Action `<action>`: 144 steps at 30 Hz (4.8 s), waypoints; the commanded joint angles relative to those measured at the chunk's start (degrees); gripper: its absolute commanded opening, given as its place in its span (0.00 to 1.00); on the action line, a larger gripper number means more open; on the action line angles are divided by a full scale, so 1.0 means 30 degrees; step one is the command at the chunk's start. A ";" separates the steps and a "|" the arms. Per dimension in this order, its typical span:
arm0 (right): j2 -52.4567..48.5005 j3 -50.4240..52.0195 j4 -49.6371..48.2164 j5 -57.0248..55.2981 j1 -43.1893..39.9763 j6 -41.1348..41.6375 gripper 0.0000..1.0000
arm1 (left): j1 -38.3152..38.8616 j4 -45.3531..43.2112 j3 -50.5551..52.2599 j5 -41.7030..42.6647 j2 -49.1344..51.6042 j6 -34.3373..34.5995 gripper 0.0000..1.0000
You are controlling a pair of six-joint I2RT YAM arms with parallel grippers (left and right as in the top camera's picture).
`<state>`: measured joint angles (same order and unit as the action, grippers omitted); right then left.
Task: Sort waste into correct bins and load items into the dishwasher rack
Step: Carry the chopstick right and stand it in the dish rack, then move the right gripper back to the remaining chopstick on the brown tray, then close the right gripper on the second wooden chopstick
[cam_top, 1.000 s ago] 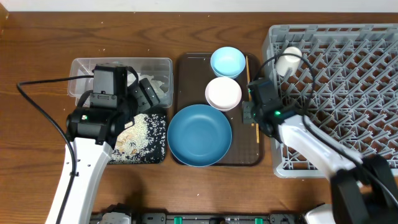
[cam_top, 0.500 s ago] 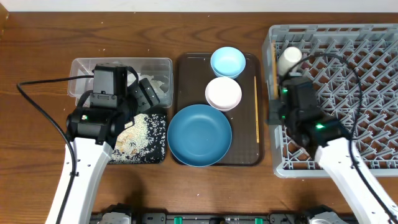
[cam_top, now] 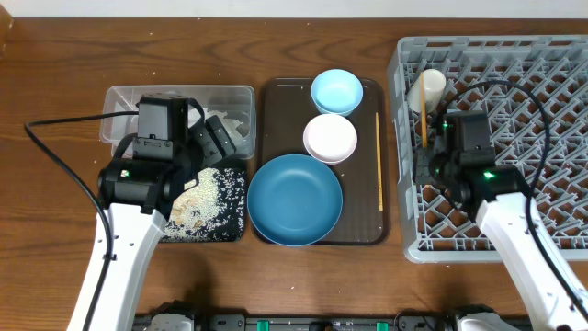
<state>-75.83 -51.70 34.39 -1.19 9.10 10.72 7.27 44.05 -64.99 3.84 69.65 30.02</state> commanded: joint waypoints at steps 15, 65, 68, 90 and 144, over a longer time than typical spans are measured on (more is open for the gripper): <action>-0.2288 -0.0386 -0.0896 0.0058 -0.0153 -0.0532 0.19 | -0.0066 0.0007 -0.0415 -0.0372 -0.0138 -0.0044 0.91; -1.0163 -0.3818 0.0226 -0.4102 0.6339 0.5508 0.27 | -0.0066 0.0007 -0.0415 -0.0372 -0.0138 -0.0044 0.91; -1.0244 -0.3818 0.0029 -0.4160 0.6309 0.5501 0.27 | -0.0066 0.0007 -0.0415 -0.0372 -0.0138 -0.0044 0.91; -0.9901 -0.4568 0.0692 -0.4626 0.6309 0.5552 0.27 | -0.0066 0.0007 -0.0415 -0.0372 -0.0138 -0.0044 0.91; -0.7985 -0.4845 0.0750 -0.2951 0.6156 0.4677 0.01 | -0.0066 0.0000 -0.0415 -0.0372 -0.0138 -0.0044 0.91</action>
<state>-104.68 -62.83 36.27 -9.96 27.97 27.90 7.27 44.05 -64.99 3.84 69.65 30.02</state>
